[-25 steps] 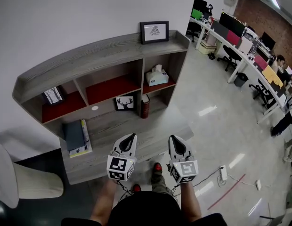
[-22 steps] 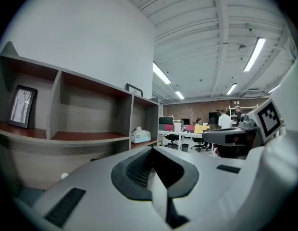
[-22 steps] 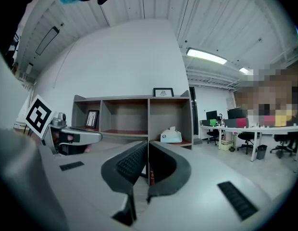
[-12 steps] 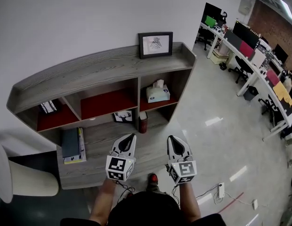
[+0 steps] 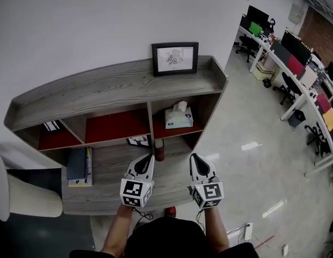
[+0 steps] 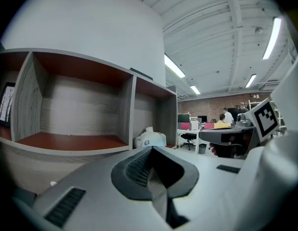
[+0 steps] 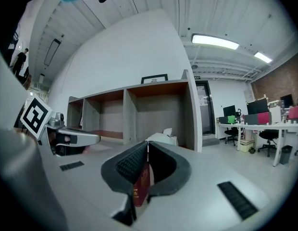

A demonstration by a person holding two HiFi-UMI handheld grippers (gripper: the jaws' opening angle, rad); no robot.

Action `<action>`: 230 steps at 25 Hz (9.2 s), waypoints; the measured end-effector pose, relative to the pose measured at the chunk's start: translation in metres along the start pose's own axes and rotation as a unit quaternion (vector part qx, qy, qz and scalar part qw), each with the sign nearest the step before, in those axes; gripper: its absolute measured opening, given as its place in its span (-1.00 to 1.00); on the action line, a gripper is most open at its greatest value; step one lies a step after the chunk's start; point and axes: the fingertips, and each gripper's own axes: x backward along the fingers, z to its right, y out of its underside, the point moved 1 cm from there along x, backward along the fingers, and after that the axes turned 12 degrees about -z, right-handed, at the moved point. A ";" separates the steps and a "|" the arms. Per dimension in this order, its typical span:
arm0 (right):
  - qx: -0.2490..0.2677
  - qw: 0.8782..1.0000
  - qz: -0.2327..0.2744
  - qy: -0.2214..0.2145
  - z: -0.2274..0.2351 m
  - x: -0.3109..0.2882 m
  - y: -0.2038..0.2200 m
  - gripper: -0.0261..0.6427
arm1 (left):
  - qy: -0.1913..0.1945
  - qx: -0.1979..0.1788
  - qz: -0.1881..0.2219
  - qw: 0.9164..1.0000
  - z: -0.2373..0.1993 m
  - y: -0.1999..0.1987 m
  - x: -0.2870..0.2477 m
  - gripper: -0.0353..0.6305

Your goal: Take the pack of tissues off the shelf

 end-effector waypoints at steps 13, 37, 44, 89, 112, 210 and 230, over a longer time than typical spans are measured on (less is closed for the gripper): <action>0.015 0.999 -0.005 -0.047 0.044 -0.048 -0.003 -0.83 | -0.060 0.025 -0.001 0.998 -0.002 -0.003 -0.029 -0.88; 0.036 0.996 -0.051 -0.066 0.078 -0.139 -0.004 -0.50 | -0.108 0.044 -0.029 0.993 -0.027 0.009 -0.034 -0.88; 0.035 0.995 -0.073 -0.059 0.081 -0.154 0.006 -0.50 | -0.117 0.048 -0.030 0.991 -0.034 0.010 -0.032 -0.88; 0.017 1.000 0.013 -0.021 0.036 -0.057 -0.051 -0.84 | -0.094 0.057 -0.016 0.994 -0.038 0.025 0.027 -0.88; 0.031 0.993 0.004 -0.114 -0.115 -0.041 -0.037 -0.84 | -0.159 0.097 -0.024 0.982 -0.085 0.079 0.152 -0.88; 0.066 0.910 -0.266 -0.311 -0.317 -0.107 0.264 -0.39 | -0.254 0.289 -0.164 0.908 -0.107 0.315 0.226 -0.88; 0.053 0.942 -0.192 -0.270 -0.308 -0.086 0.185 -0.40 | -0.253 0.232 -0.123 0.931 -0.119 0.263 0.248 -0.88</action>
